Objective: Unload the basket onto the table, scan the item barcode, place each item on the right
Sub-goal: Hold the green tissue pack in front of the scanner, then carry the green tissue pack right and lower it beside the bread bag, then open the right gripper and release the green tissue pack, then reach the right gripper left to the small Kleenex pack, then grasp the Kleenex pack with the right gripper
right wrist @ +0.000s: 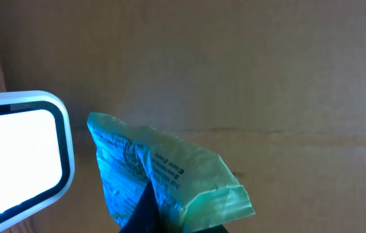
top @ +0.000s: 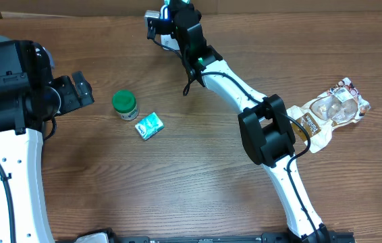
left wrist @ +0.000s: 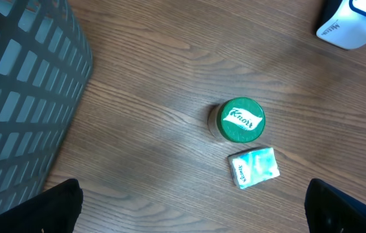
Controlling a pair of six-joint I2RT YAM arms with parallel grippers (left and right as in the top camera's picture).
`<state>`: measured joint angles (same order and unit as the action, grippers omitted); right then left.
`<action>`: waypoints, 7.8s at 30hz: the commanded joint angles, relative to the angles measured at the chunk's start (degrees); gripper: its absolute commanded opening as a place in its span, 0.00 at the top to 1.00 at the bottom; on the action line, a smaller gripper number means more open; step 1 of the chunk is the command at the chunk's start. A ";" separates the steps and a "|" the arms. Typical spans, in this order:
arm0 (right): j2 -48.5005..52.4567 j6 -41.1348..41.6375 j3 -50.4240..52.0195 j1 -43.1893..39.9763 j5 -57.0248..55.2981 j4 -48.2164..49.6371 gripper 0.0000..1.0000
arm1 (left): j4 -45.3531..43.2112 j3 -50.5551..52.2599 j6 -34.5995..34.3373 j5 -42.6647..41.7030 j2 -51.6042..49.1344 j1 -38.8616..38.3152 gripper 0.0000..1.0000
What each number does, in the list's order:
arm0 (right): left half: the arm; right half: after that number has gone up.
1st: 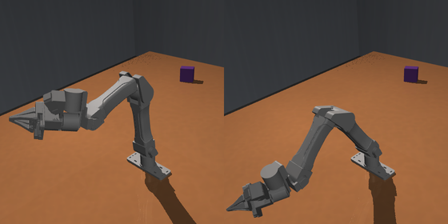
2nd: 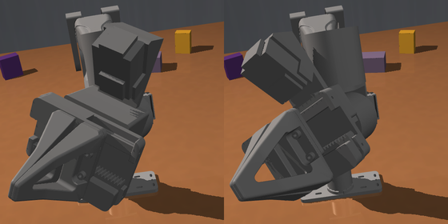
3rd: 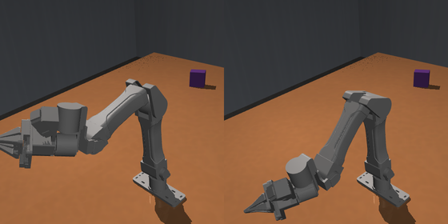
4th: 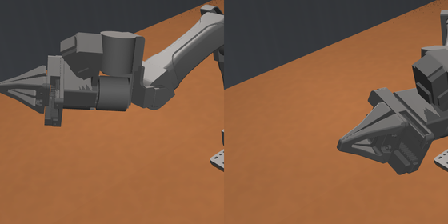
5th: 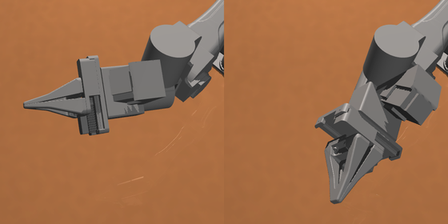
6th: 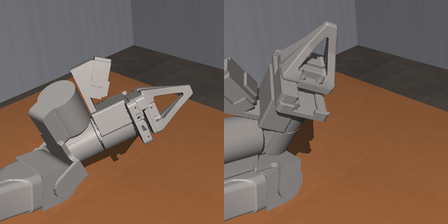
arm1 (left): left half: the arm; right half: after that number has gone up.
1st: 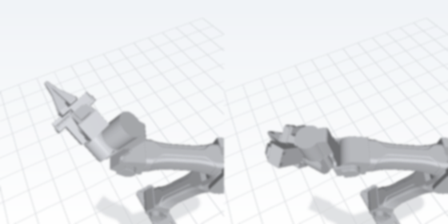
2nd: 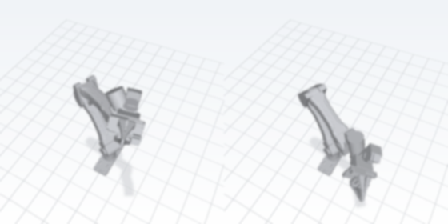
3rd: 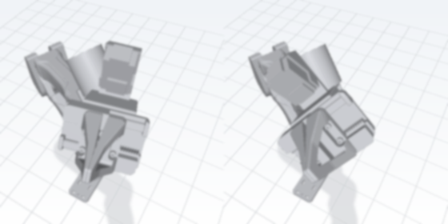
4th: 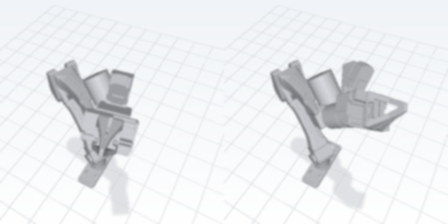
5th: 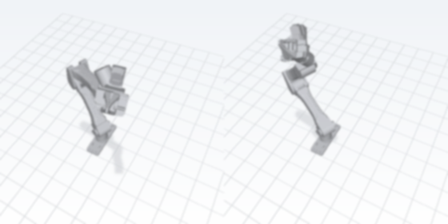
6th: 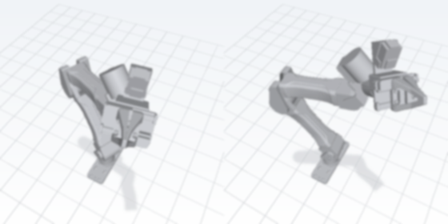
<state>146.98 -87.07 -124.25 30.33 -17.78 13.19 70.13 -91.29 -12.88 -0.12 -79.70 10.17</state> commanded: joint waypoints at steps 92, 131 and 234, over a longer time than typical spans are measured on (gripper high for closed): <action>-36.68 94.47 11.78 -24.50 40.52 -93.64 0.00 | -0.04 -0.35 1.33 0.72 1.01 0.31 0.00; -10.51 94.27 15.32 8.68 41.42 -57.16 0.54 | -0.04 -0.35 1.33 0.72 1.01 0.31 0.01; -22.45 93.37 30.62 -6.84 36.92 -66.62 0.96 | -0.04 -0.35 1.33 0.72 1.01 0.31 0.00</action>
<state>124.20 -1.50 -91.26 23.66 18.70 -52.07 70.13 -91.29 -12.88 -0.12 -79.70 10.17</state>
